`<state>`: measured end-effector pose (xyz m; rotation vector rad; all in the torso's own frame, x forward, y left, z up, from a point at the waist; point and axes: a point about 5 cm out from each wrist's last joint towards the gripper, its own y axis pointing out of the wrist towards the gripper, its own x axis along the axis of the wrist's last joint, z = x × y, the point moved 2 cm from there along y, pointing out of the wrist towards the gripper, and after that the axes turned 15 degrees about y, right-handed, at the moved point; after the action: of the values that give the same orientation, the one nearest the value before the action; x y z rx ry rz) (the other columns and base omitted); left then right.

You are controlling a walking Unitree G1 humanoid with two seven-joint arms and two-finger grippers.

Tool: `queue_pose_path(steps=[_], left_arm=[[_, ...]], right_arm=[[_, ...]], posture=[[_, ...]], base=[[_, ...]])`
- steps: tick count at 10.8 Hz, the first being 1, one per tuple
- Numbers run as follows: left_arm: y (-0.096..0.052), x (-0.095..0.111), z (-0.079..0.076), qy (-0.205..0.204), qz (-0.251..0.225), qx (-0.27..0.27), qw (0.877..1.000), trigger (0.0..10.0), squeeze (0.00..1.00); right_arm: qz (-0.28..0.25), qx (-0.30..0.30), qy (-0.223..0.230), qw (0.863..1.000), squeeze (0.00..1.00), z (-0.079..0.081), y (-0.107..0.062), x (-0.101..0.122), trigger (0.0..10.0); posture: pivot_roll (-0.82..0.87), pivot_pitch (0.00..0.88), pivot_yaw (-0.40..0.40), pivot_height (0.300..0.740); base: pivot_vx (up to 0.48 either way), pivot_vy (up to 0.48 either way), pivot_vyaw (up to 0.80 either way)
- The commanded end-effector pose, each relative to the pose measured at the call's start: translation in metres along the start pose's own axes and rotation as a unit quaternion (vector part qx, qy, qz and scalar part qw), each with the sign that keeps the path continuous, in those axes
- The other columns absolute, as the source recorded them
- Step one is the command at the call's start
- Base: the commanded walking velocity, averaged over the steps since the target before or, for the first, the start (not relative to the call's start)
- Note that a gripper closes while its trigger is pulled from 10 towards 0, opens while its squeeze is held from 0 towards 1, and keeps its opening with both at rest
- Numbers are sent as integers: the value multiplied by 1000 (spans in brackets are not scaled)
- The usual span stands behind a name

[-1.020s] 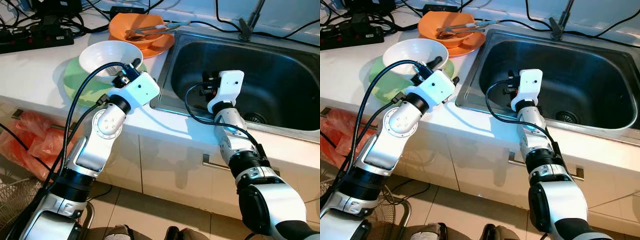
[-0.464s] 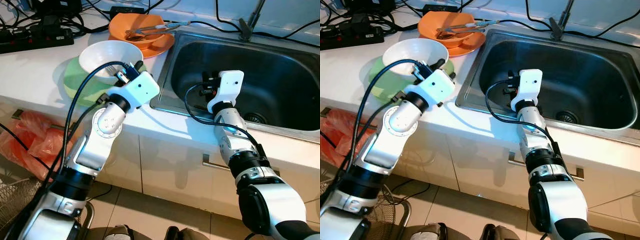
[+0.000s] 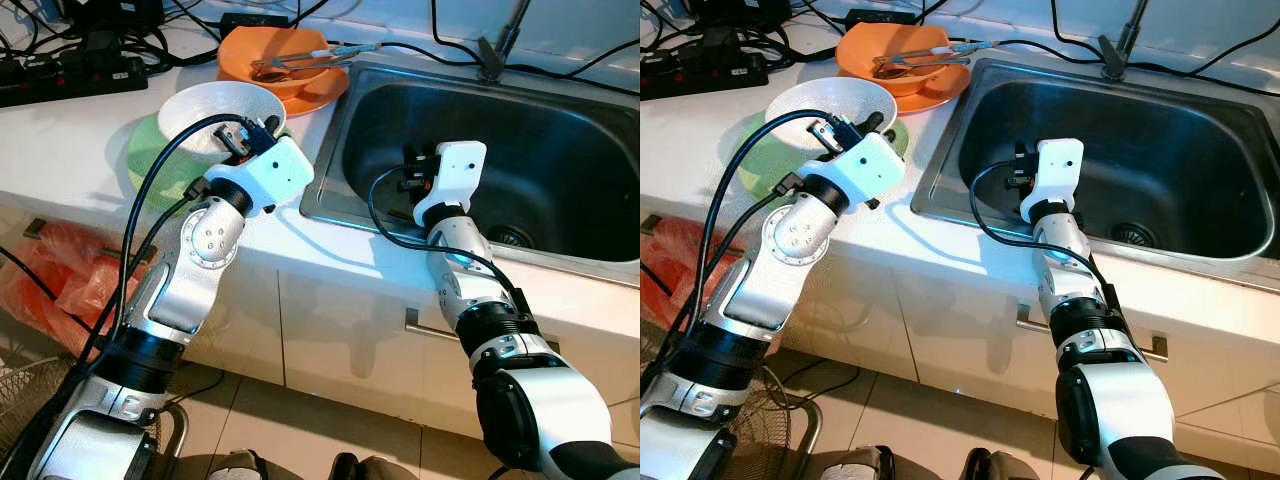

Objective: Kitchen organization

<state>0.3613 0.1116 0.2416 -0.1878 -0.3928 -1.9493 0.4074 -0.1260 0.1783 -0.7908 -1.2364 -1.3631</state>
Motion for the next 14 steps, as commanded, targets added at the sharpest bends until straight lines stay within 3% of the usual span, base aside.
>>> queue_pose_path(steps=[1, 7, 9, 10, 11, 13, 14], left_arm=[[2, 2, 2, 10, -1, 5, 1000, 0, 0], [1, 2, 2, 10, -3, 3, 1000, 0, 0], [1, 6, 12, 27, -10, 22, 999, 0, 0], [2, 12, 25, 58, -17, 52, 997, 1451, 0], [3, 15, 33, 85, -19, 68, 994, 9412, 0], [3, 21, 42, 115, -31, 91, 989, 10000, 0], [2, 33, 57, 111, -54, 138, 983, 10000, 0]], right_arm=[[41, -4, 8, 999, 0, -2, -11, -23, 10000], [43, -4, 10, 999, 0, -1, -12, -24, 10000], [43, -4, 10, 999, 0, -1, -12, -25, 10000], [45, -3, 10, 999, 0, 0, -12, -25, 10000], [45, -3, 11, 999, 0, 0, -12, -26, 10000], [45, -3, 12, 999, 0, 0, -12, -26, 10000], [45, -3, 12, 999, 0, 0, -12, -26, 10000]], posture=[[123, 137, -61, 740], [125, 143, -61, 740], [126, 143, -61, 740], [126, 142, -62, 740], [126, 140, -61, 740], [126, 139, -60, 740], [126, 137, -59, 740]], base=[[0, 0, 0], [0, 0, 0], [0, 0, 0], [0, 0, 0], [0, 0, 0], [0, 0, 0], [0, 0, 0]])
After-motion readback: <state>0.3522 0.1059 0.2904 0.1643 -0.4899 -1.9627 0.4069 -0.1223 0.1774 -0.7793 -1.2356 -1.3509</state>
